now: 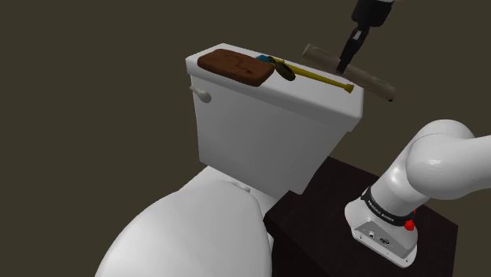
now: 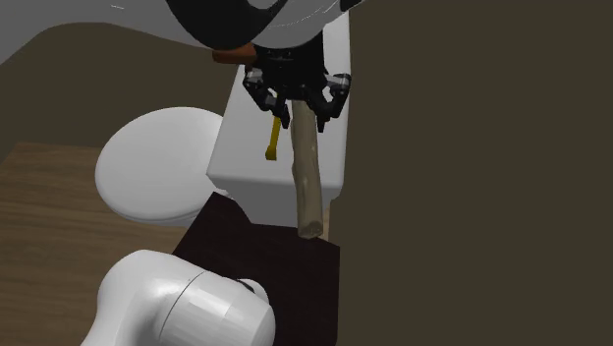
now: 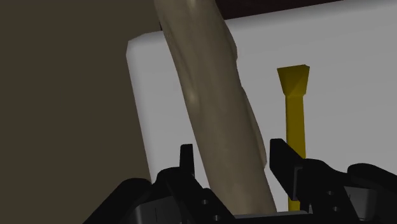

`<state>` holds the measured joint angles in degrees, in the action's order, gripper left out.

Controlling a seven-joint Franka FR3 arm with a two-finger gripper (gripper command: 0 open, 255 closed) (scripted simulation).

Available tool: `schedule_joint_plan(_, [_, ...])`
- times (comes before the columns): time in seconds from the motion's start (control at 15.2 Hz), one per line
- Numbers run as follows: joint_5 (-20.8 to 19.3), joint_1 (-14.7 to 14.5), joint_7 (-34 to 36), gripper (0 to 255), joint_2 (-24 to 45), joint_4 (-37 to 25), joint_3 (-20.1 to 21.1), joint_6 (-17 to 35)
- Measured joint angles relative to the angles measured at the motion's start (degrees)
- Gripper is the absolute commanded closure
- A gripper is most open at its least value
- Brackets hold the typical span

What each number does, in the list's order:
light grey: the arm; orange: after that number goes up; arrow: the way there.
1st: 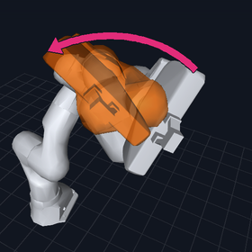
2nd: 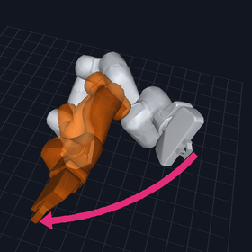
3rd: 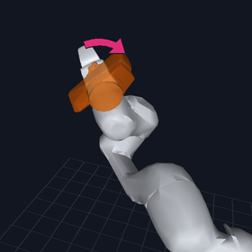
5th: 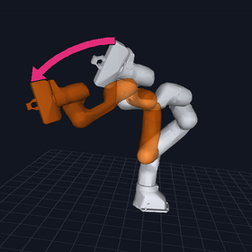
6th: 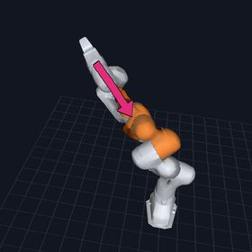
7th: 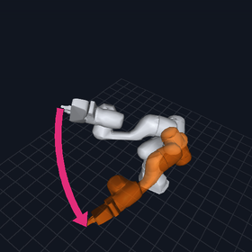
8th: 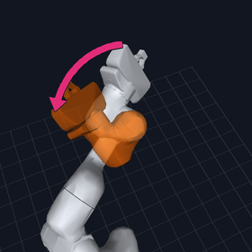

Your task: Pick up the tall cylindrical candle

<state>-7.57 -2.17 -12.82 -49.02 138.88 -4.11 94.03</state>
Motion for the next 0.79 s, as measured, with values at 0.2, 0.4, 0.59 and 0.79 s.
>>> schedule_joint_plan(0.2, [0.10,-0.03,-0.24,255,0.90,-2.92,0.06,-2.01])
schedule_joint_plan(0.4, [0.24,-0.07,-0.37,255,1.39,-5.45,0.22,-4.06])
schedule_joint_plan(0.59, [0.31,-0.08,-0.61,255,2.12,-8.12,0.27,-5.98])
schedule_joint_plan(0.79, [0.44,-0.12,-0.73,255,3.18,-11.00,0.41,-7.80])
